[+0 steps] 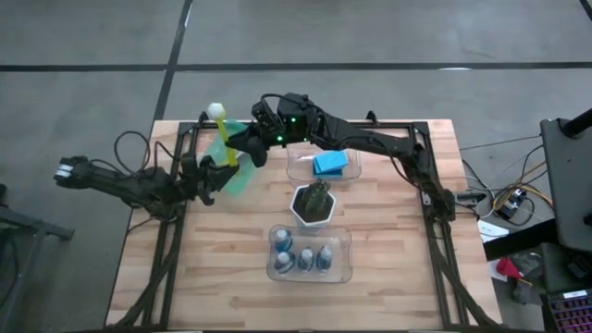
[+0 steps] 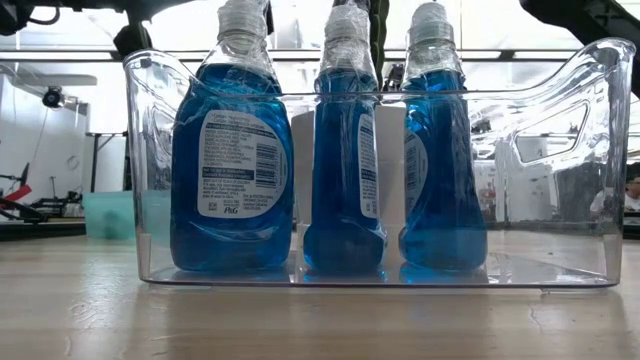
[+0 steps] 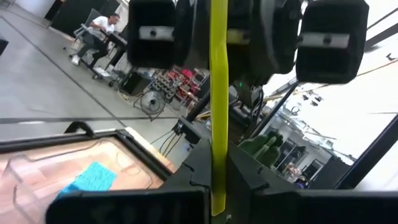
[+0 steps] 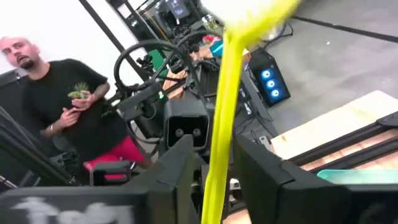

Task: Pick & Place Kitchen Sink Supplies
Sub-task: Put the light green dishwashing brush into the light blue bin

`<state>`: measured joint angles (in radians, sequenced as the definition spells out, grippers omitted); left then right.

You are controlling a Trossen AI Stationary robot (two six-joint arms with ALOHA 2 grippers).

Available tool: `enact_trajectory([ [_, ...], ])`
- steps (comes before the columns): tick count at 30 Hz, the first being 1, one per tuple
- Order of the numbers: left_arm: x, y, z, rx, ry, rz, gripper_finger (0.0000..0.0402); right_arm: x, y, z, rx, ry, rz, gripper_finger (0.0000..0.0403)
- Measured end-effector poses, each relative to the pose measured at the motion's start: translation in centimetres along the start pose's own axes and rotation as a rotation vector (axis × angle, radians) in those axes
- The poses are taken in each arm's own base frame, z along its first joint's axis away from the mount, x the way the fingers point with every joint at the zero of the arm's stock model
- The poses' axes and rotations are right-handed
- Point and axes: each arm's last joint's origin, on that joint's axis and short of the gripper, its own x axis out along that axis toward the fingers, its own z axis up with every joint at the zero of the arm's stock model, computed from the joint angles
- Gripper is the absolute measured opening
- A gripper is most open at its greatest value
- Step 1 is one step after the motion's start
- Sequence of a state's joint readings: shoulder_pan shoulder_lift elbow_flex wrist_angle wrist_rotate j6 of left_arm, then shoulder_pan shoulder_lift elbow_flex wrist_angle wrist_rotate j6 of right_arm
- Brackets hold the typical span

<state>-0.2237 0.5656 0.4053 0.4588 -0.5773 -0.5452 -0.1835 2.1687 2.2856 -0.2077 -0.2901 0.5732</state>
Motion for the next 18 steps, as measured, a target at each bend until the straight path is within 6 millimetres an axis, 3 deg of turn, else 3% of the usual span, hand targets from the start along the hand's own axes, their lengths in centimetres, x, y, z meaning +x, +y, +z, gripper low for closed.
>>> enact_trajectory([
  [9, -1.5, 1.0, 0.1, -0.064, 0.089, 0.058, 0.0021, -1.7, 0.4, 2.0, -0.015, -0.05, 0.001, 0.0181],
  [18, -4.0, 3.1, -0.3, -0.16, 0.314, 0.227, 0.0016, -2.9, 1.4, 3.0, -0.079, -0.081, 0.016, 0.0194],
])
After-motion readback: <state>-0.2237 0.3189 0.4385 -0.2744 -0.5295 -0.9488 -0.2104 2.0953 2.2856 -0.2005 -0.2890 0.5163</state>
